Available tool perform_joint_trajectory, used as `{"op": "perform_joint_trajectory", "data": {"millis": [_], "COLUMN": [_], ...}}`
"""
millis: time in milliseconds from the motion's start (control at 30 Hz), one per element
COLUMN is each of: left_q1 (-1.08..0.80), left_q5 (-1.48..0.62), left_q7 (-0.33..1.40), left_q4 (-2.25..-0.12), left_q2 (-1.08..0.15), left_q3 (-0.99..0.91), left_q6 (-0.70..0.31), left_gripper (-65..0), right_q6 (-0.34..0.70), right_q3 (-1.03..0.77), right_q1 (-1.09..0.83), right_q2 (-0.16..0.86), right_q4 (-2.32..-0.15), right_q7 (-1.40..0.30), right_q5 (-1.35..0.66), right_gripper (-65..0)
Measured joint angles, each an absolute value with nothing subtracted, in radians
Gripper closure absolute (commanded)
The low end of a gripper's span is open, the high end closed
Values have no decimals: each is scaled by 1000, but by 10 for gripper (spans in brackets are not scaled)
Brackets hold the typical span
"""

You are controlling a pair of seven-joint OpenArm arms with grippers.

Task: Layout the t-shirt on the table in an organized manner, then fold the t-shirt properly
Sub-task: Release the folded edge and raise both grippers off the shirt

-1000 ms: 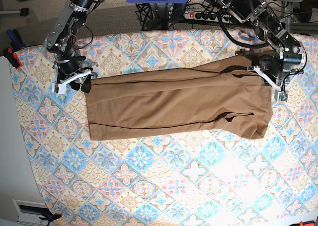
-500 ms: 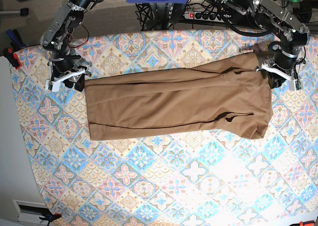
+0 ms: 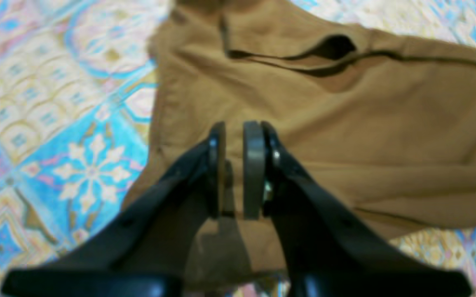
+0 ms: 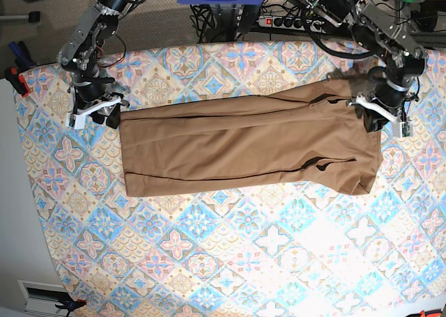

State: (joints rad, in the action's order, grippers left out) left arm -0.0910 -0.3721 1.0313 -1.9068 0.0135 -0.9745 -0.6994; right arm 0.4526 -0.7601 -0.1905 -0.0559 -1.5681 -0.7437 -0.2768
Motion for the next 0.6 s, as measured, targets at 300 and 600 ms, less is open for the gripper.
{"op": "perform_joint_trajectory", "data": {"millis": [300, 600], "left_q1": [-94, -109], "left_q5": [-276, -284], "left_q7": [1032, 962], "left_q4": [-1712, -1722], "left_q2": [-48, -43], "left_q3": [-982, -931], "left_q6": [-696, -704], "left_gripper": [-73, -73], "right_q6": [452, 451], "right_q3": [-850, -857], "right_q1": [-191, -192], "right_q2": [-56, -60], "right_q4": [-1568, -1624], "right_q7": [-743, -753], "right_q5": [-277, -270], "right_gripper": [-262, -262]}}
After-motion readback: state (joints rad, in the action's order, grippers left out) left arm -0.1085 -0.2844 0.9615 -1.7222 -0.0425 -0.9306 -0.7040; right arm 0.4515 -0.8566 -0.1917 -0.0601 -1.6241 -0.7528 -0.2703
